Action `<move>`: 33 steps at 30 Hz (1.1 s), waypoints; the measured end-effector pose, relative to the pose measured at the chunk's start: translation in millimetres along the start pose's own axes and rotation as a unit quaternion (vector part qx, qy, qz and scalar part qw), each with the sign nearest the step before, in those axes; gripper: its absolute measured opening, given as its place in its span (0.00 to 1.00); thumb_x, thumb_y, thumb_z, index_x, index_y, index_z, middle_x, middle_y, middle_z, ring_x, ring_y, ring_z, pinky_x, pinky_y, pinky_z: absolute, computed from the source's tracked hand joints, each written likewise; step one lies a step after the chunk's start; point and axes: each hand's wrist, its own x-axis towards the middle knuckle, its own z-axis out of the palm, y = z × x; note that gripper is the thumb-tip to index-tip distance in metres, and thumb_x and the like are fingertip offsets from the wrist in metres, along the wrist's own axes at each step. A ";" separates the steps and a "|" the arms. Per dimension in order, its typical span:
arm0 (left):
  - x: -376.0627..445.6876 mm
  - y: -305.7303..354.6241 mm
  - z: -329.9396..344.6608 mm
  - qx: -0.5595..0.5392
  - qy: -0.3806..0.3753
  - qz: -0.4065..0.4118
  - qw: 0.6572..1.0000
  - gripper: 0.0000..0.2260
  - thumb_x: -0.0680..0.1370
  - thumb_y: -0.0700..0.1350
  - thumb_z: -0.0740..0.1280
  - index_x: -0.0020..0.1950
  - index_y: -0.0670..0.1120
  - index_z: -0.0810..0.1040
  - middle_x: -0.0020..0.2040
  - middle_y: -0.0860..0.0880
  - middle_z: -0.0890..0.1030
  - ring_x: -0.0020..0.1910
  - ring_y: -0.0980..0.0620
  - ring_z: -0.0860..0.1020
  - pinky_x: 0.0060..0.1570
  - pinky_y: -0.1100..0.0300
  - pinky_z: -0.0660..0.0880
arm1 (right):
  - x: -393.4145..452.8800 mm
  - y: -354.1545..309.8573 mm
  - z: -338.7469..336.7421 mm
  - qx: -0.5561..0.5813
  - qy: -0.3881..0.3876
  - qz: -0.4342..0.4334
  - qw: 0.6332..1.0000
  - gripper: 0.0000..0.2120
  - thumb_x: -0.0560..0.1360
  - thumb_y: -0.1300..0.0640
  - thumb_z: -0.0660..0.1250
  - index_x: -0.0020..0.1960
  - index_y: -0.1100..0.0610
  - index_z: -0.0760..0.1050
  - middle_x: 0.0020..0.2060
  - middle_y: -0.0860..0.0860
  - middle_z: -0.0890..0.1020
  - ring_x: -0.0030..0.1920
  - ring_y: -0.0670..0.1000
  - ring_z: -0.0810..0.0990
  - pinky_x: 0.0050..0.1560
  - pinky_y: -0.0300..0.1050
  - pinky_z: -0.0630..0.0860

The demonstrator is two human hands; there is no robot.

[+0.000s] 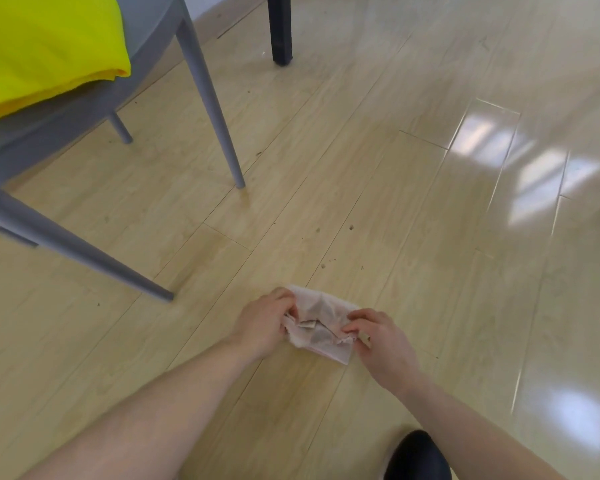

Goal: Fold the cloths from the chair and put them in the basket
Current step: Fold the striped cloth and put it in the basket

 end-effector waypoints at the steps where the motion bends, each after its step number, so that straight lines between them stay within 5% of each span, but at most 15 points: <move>1: -1.2 -0.8 2.3 0.024 -0.014 0.002 1.000 0.12 0.76 0.39 0.67 0.56 0.52 0.79 0.68 0.57 0.71 0.61 0.52 0.75 0.49 0.58 0.73 | -2.3 1.0 2.9 -0.018 -0.012 -0.006 1.000 0.13 0.78 0.59 0.68 0.58 0.46 0.84 0.63 0.38 0.77 0.61 0.45 0.74 0.53 0.39 0.77; 7: -3.2 8.0 1.1 0.064 -0.067 -0.042 0.995 0.15 0.80 0.45 0.61 0.64 0.52 0.79 0.77 0.55 0.64 0.70 0.49 0.68 0.66 0.51 0.71 | -14.8 2.1 14.8 -0.041 -0.075 -0.027 0.996 0.17 0.79 0.52 0.64 0.67 0.42 0.79 0.70 0.37 0.71 0.66 0.47 0.69 0.65 0.42 0.73; 10: 3.2 17.3 -2.6 -0.033 0.005 -0.119 0.992 0.11 0.79 0.51 0.60 0.54 0.51 0.80 0.66 0.53 0.72 0.60 0.50 0.72 0.57 0.50 0.75 | -11.7 -3.7 11.5 0.046 -0.010 0.027 0.999 0.12 0.81 0.52 0.64 0.60 0.44 0.82 0.63 0.36 0.78 0.62 0.45 0.72 0.60 0.39 0.72; 13: 12.1 19.8 -1.6 -0.085 0.076 -0.164 0.980 0.14 0.77 0.55 0.66 0.58 0.49 0.72 0.58 0.53 0.68 0.56 0.50 0.72 0.48 0.55 0.73 | -6.2 -8.9 8.7 0.118 0.074 0.089 0.986 0.11 0.79 0.52 0.67 0.60 0.44 0.79 0.55 0.37 0.77 0.57 0.44 0.76 0.53 0.41 0.78; 20: 24.6 7.3 11.3 -0.094 0.033 -0.209 0.973 0.32 0.71 0.55 0.73 0.70 0.49 0.65 0.64 0.51 0.72 0.62 0.46 0.73 0.58 0.49 0.76 | 3.7 -5.9 17.9 0.125 0.022 0.232 0.964 0.34 0.72 0.48 0.74 0.75 0.51 0.66 0.66 0.50 0.72 0.64 0.55 0.75 0.65 0.54 0.75; 24: 38.0 -1.4 17.9 -0.128 0.000 -0.234 0.964 0.22 0.66 0.55 0.72 0.57 0.53 0.72 0.51 0.55 0.79 0.51 0.51 0.79 0.45 0.50 0.82 | 15.8 -0.5 17.4 0.141 -0.025 0.257 0.956 0.21 0.69 0.49 0.73 0.61 0.51 0.76 0.55 0.47 0.79 0.52 0.49 0.79 0.52 0.46 0.78; 28: 54.8 0.1 0.9 -0.183 -0.079 -0.232 0.952 0.07 0.67 0.50 0.71 0.43 0.51 0.82 0.38 0.54 0.85 0.38 0.54 0.84 0.37 0.55 0.84 | 35.0 0.8 3.3 0.242 -0.039 0.269 0.931 0.09 0.71 0.55 0.70 0.50 0.53 0.73 0.44 0.51 0.83 0.42 0.52 0.82 0.39 0.44 0.77; 33: 47.7 14.2 -52.8 -0.332 -0.050 -0.226 0.914 0.10 0.75 0.45 0.69 0.56 0.50 0.83 0.49 0.52 0.86 0.47 0.53 0.83 0.44 0.55 0.82 | 47.4 -18.0 -40.2 0.345 -0.043 0.298 0.889 0.13 0.71 0.56 0.70 0.55 0.54 0.74 0.42 0.51 0.85 0.43 0.53 0.83 0.47 0.53 0.81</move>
